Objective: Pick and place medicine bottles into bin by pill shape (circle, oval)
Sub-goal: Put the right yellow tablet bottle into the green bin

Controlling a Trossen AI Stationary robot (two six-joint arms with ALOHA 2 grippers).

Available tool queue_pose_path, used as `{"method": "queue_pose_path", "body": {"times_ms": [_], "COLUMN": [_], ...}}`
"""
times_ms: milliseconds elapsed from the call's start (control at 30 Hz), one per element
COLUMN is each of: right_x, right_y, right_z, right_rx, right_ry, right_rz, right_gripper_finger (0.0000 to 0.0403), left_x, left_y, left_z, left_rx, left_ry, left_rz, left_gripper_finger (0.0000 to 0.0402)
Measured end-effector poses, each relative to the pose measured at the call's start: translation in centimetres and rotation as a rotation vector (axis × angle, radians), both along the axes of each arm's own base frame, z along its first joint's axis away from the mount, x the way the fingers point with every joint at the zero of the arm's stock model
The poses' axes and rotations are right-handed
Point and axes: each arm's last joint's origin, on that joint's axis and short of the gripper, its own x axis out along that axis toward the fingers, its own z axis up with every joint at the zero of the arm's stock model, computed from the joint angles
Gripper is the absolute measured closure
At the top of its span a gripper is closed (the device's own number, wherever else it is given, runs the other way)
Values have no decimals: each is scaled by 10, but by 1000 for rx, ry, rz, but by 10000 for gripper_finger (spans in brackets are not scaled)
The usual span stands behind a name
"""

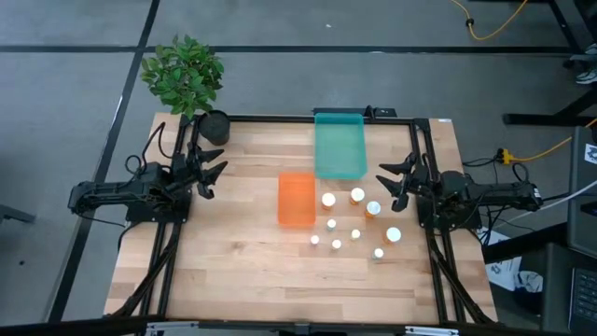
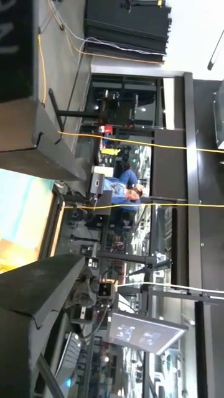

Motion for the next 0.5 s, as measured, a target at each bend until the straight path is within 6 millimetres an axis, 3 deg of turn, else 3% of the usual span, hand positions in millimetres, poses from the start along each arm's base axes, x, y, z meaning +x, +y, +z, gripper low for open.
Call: {"method": "queue_pose_path", "body": {"times_ms": [333,500], "right_x": [2,3], "right_y": [0,0], "right_z": [14,14], "right_rx": [56,191], "right_ry": [121,187], "right_rz": [2,-3], "right_gripper_finger": [215,215], "left_x": [0,0], "left_y": [0,0], "left_z": [0,0], "left_rx": [1,1], "left_ry": [0,1], "left_rz": [-1,-2], "left_gripper_finger": [206,206]}}
